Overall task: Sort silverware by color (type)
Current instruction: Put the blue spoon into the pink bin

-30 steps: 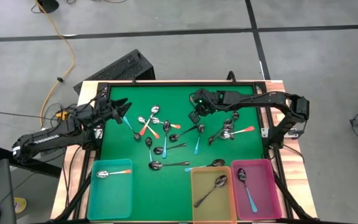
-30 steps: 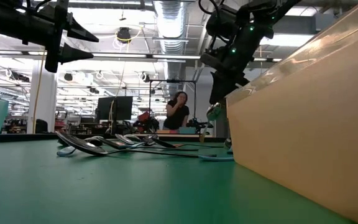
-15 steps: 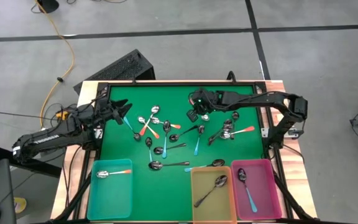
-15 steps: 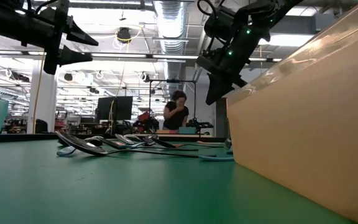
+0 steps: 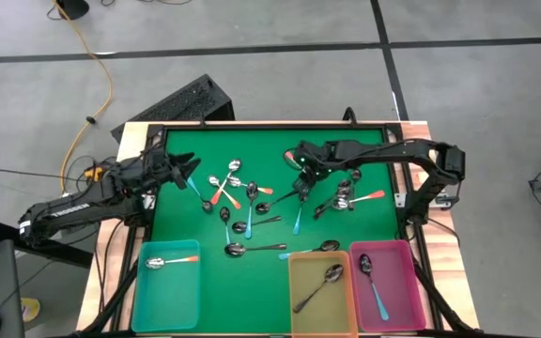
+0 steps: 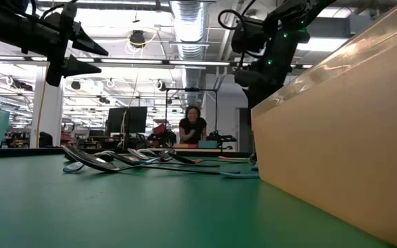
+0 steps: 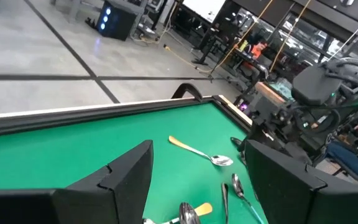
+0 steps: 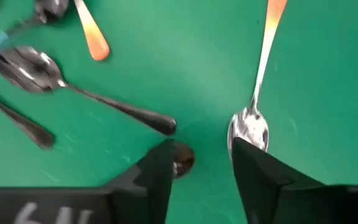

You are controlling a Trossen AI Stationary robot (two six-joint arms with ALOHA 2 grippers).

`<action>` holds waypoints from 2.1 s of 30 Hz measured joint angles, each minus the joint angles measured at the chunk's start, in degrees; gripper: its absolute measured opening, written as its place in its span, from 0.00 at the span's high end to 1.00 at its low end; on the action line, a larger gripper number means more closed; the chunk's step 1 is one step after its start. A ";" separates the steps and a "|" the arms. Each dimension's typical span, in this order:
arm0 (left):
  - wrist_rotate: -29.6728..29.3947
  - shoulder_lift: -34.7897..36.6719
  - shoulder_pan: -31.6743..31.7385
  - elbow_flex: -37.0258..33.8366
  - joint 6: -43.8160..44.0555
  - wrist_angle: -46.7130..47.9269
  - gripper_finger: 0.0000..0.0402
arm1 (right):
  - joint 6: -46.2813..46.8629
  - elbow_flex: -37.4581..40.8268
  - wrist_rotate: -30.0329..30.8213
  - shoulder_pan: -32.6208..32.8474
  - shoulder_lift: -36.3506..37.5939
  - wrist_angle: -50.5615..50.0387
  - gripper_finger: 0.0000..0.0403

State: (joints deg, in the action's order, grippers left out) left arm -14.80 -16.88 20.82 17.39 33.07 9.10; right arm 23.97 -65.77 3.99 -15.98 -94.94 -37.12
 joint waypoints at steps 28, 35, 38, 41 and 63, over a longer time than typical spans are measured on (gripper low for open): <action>-1.04 0.00 0.02 0.00 1.26 0.48 0.41 | 12.21 13.11 -1.17 2.75 0.00 16.60 0.46; -1.04 0.00 0.00 0.00 1.07 0.50 0.41 | 13.52 14.15 -1.18 2.76 -0.02 18.27 0.47; -1.04 0.01 0.00 0.00 0.84 0.50 0.41 | 13.55 14.16 -1.14 3.02 -0.02 19.44 0.49; -1.04 0.01 0.02 0.00 0.84 0.50 0.41 | 13.57 14.16 -1.14 3.23 -0.02 20.32 0.50; -1.04 0.01 0.02 0.00 0.80 0.51 0.41 | 13.65 14.20 -1.14 3.87 -1.46 20.18 0.52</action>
State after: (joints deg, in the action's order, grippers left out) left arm -15.84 -16.87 20.84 17.39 33.87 9.62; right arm 37.62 -51.57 2.85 -12.12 -96.40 -16.94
